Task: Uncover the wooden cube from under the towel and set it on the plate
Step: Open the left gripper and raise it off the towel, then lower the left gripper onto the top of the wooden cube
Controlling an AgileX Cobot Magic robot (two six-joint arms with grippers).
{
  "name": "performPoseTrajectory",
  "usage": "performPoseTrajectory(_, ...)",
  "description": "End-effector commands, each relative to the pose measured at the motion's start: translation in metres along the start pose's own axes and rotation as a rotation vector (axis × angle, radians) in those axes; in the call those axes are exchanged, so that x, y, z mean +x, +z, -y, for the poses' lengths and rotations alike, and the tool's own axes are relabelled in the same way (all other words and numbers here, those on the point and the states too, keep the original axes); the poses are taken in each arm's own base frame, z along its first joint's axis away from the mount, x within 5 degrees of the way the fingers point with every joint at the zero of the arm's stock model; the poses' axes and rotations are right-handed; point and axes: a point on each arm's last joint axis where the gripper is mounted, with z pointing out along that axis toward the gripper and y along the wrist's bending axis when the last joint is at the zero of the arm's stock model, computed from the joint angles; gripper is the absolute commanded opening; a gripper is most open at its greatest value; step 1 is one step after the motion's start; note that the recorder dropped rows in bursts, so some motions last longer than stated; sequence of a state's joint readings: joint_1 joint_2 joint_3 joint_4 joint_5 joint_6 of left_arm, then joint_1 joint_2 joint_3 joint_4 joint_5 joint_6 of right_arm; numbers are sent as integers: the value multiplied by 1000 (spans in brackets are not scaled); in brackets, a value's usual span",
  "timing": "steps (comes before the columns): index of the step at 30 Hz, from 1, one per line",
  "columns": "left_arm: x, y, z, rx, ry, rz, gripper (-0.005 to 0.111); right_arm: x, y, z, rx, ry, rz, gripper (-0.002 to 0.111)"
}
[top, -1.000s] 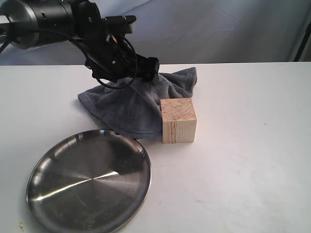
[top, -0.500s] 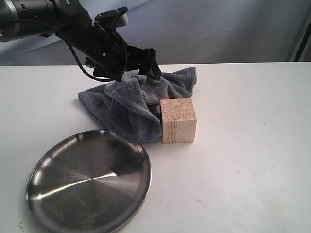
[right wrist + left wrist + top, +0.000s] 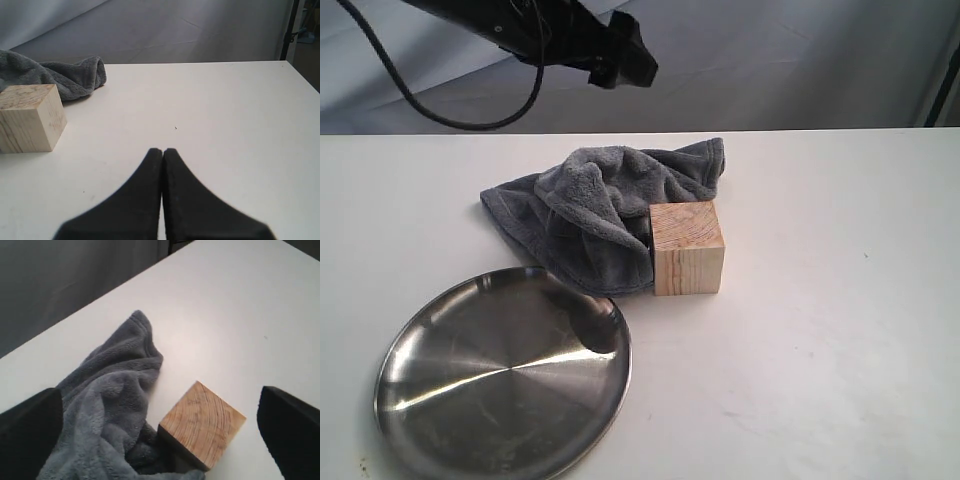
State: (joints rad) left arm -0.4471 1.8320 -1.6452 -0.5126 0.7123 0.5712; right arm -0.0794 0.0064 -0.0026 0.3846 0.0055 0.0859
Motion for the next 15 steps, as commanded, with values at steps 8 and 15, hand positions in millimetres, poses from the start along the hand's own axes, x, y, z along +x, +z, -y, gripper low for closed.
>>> performPoseTrajectory(8, 18, 47, 68, 202, 443, -125, 105, 2, 0, 0, -1, 9, -8, 3)
performPoseTrajectory(15, 47, 90, 77, 211, 635, -268, 105, 2, 0, 0, -1, 9, -8, 3)
